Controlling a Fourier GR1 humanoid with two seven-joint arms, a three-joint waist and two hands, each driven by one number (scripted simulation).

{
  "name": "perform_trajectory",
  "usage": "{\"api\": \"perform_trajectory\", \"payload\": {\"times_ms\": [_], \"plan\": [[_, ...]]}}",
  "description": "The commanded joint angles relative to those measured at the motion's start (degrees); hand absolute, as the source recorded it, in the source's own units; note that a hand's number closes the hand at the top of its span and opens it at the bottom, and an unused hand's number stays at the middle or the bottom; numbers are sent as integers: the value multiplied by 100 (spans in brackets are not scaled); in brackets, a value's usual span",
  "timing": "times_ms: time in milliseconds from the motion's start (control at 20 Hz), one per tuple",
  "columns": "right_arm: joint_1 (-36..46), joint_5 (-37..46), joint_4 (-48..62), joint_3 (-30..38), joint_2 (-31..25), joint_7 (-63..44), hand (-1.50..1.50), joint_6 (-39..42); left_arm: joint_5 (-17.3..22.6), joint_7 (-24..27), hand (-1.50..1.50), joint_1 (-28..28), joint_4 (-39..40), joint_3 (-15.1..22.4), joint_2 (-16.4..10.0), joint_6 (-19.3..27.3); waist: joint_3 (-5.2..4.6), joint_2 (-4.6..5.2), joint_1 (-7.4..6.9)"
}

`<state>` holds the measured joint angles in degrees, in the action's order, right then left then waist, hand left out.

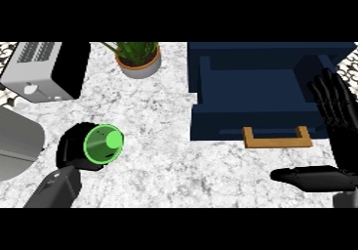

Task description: Pick up the cup, place it into the drawer and close the drawer

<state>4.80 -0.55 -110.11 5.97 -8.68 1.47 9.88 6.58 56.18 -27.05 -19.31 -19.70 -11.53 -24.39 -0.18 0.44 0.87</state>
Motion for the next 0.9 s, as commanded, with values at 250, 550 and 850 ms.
{"api": "perform_trajectory", "payload": {"times_ms": [250, 550, 850], "plan": [[-302, 65, -308, -15, 47, -22, -150, -30, 281, 828, 150, -76, -607, -143, 186, -140, 13, -48, -32], [125, -126, 387, 400, -156, 185, -150, 50, 301, -231, 150, -594, -1635, 228, 386, 175, 25, -62, -145], [31, -414, 187, 639, -329, 4, -150, 201, 153, -1442, 150, -885, -3187, 789, 970, 1239, 29, -93, -156]]}}
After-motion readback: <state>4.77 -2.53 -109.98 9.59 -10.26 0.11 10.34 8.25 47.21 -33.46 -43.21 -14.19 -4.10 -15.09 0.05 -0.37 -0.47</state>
